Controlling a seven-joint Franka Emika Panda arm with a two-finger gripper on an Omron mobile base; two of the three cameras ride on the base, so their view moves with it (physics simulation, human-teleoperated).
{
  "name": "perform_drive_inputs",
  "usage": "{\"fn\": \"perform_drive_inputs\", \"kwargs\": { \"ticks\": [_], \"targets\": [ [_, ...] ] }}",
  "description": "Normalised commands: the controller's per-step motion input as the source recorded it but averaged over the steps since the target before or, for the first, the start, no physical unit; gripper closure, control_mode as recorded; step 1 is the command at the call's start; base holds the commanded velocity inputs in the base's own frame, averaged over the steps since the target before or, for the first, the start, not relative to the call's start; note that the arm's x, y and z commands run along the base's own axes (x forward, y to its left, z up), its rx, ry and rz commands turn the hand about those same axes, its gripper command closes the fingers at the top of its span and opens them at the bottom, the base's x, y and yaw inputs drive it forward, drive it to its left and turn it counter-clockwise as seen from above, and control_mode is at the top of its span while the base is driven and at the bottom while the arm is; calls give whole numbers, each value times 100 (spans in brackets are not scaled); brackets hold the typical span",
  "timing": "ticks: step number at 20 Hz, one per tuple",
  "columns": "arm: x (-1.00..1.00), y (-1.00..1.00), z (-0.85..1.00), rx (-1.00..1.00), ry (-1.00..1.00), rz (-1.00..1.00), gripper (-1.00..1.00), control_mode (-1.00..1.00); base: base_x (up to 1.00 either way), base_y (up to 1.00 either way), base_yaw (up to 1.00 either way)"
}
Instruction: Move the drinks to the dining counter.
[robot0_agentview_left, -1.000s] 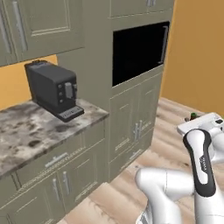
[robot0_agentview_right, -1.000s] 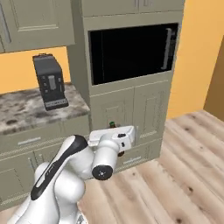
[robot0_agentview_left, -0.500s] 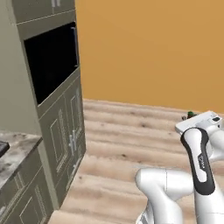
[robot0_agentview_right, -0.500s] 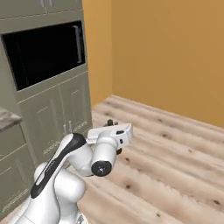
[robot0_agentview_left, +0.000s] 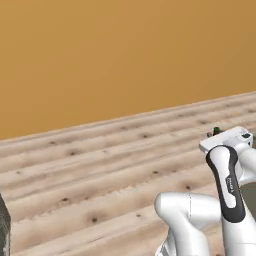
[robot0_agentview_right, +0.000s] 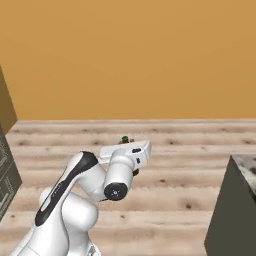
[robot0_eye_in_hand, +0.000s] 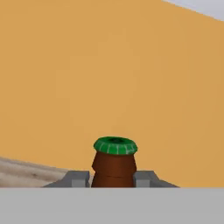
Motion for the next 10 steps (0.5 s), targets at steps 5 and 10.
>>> {"fn": "perform_drive_inputs", "kwargs": {
  "ticks": [5, 10],
  "targets": [
    [0, 0, 0, 0, 0, 0, 100, 100, -73, 31, -72],
    [0, 0, 0, 0, 0, 0, 100, 100, -100, 58, -57]
  ]
}}
